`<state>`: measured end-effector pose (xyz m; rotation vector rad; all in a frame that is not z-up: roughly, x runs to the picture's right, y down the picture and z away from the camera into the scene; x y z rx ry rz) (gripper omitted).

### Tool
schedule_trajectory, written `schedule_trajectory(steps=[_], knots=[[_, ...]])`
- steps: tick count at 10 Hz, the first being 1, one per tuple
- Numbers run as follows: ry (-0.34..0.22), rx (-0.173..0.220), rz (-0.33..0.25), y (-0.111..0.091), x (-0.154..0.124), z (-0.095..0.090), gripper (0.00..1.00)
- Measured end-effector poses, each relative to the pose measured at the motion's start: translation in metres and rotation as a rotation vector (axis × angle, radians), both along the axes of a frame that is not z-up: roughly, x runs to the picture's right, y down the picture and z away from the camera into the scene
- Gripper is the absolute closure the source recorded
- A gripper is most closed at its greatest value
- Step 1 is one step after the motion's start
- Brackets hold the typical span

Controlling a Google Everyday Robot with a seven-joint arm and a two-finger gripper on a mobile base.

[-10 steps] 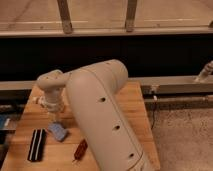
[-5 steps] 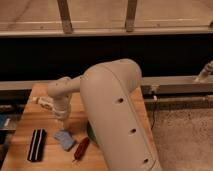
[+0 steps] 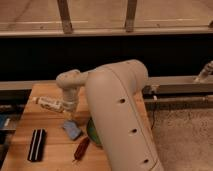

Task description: Wipe the white sponge on the table

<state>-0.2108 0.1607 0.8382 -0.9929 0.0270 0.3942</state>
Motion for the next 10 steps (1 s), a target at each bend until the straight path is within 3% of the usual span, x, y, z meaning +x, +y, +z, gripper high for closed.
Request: schedule_trajectory(steps=[2, 4, 8, 10], knots=[[-0.034, -0.006, -0.005, -0.004, -0.011, 0.0, 0.88], [-0.06, -0.029, -0.005, 0.01, -0.023, -0.008, 0.67], [-0.05, -0.054, 0.014, 0.023, -0.01, -0.017, 0.26], [-0.043, -0.054, 0.031, 0.023, -0.002, -0.018, 0.2]])
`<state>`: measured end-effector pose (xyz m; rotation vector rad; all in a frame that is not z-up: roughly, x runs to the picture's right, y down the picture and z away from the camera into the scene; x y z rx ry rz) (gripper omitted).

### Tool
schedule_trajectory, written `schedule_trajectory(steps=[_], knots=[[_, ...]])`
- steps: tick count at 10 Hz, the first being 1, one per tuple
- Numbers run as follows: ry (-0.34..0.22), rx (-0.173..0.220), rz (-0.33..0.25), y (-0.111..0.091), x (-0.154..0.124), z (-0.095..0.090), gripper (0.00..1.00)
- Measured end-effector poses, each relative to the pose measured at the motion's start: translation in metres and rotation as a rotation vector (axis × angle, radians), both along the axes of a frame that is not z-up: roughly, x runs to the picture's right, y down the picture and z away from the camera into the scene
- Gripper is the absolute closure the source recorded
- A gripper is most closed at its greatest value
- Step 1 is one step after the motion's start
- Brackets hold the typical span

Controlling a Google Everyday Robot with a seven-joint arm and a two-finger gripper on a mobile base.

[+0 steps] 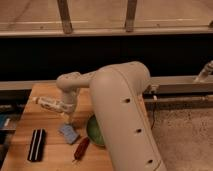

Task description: Wipe the white sponge on the table

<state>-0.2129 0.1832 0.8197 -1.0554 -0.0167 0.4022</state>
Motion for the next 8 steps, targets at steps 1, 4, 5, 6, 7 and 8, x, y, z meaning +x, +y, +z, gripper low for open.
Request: schedule_trajectory(steps=[1, 4, 5, 6, 7, 8], knots=[[-0.001, 0.001, 0.017, -0.002, 0.001, 0.0, 0.2], [0.005, 0.015, 0.096, -0.018, 0.015, 0.006, 0.2], [0.015, 0.023, 0.116, -0.024, 0.022, 0.009, 0.2], [0.038, 0.041, 0.146, -0.035, 0.032, 0.012, 0.2], [0.079, 0.068, 0.184, -0.047, 0.049, 0.016, 0.2], [0.085, 0.07, 0.185, -0.047, 0.051, 0.017, 0.2]])
